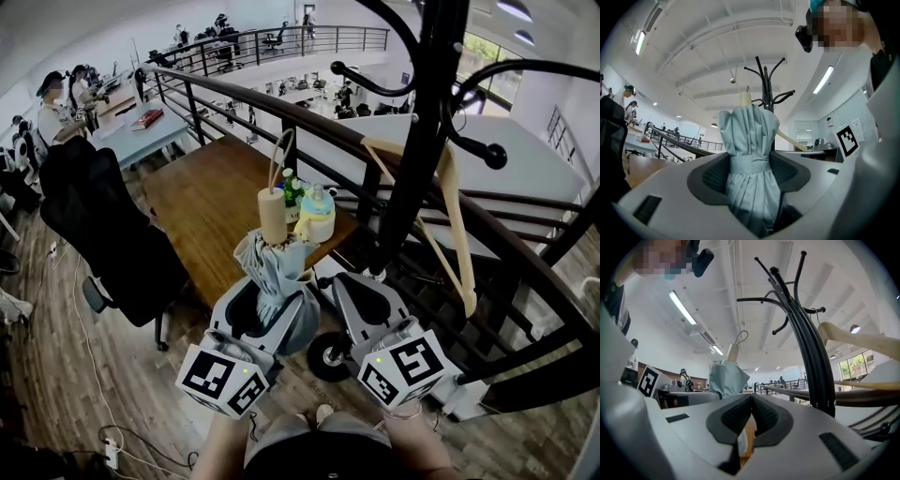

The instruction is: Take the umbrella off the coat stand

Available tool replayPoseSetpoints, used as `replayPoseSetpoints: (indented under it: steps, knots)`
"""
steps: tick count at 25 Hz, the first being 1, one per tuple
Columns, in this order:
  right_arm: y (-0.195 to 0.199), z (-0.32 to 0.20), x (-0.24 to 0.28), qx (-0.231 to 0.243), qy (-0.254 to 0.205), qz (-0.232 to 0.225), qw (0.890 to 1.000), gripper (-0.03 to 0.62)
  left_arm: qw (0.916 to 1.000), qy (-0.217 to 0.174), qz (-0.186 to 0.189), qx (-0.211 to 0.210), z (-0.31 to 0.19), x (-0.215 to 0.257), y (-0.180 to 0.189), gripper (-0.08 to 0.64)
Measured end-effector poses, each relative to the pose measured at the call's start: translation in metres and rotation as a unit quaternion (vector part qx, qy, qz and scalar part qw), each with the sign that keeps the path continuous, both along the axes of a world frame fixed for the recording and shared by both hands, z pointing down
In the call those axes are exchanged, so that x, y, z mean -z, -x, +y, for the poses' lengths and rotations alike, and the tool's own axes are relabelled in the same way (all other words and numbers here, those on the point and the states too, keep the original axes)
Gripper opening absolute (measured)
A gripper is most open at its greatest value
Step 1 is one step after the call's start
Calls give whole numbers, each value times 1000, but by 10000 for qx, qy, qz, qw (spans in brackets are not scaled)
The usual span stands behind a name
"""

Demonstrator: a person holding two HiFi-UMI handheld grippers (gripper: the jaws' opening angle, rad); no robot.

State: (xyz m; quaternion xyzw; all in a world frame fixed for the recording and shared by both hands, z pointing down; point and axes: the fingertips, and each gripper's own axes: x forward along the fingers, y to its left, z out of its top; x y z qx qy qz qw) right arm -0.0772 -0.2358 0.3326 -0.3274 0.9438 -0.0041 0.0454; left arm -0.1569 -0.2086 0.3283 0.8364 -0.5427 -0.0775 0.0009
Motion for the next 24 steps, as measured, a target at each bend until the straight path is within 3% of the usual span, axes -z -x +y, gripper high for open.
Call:
replayPoseSetpoints:
  steps: [24]
  knots:
    - [-2,-5,-10,9,160,82,9998,28,9999,90,63,29,-1,-6,-5,279]
